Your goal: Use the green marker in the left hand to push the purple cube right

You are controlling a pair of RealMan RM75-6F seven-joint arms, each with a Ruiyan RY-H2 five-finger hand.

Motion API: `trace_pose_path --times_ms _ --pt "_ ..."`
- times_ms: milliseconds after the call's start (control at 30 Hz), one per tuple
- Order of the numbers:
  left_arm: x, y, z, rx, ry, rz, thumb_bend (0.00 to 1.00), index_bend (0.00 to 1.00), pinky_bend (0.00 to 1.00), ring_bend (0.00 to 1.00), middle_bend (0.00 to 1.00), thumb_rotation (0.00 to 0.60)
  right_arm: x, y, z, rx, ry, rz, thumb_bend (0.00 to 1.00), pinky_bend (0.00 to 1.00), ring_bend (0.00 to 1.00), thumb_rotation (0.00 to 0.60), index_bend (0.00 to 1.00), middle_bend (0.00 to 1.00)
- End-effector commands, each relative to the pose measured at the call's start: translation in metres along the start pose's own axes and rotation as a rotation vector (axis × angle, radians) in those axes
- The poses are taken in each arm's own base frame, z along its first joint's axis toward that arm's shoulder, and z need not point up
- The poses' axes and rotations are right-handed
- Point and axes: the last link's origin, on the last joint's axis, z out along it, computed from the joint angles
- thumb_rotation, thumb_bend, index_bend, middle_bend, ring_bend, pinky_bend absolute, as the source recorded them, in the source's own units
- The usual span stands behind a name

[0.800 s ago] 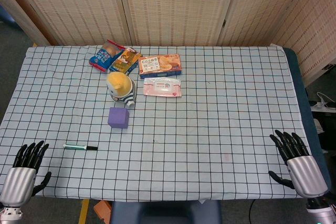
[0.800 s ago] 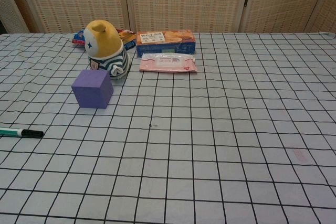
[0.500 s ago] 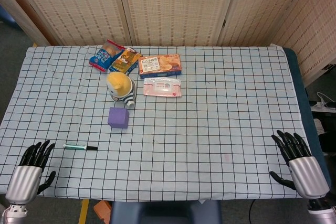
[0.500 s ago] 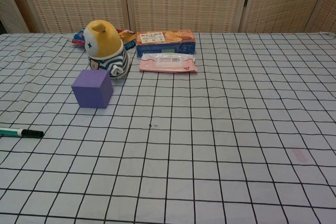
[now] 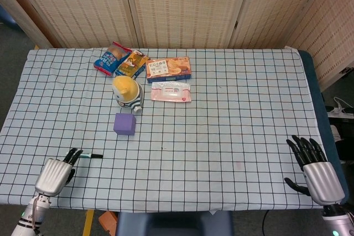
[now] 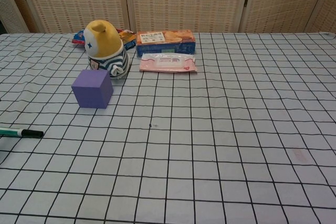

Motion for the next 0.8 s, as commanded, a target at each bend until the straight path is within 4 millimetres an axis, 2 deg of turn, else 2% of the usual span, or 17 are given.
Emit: trace_pose_path --times_ms 33,400,800 --pt "-0.017 0.006 0.02 -0.032 -0.04 0.055 0.42 0.24 1.0 0.94 0.23 0.6 -0.002 0.0 0.002 -0.003 -0.008 -0.004 0.06 0.0 0.0 0.6 0.0 0.0" --pt "-0.04 -0.007 0.041 -0.018 -0.069 0.081 0.44 0.28 1.0 0.95 0.27 0.6 -0.004 0.001 0.004 -0.015 -0.021 -0.01 0.06 0.0 0.0 0.6 0.0 0.0" --pt "-0.054 -0.008 0.051 -0.014 -0.087 0.137 0.44 0.34 1.0 0.95 0.36 0.6 -0.006 0.001 0.006 -0.014 -0.035 -0.01 0.06 0.0 0.0 0.6 0.0 0.0"
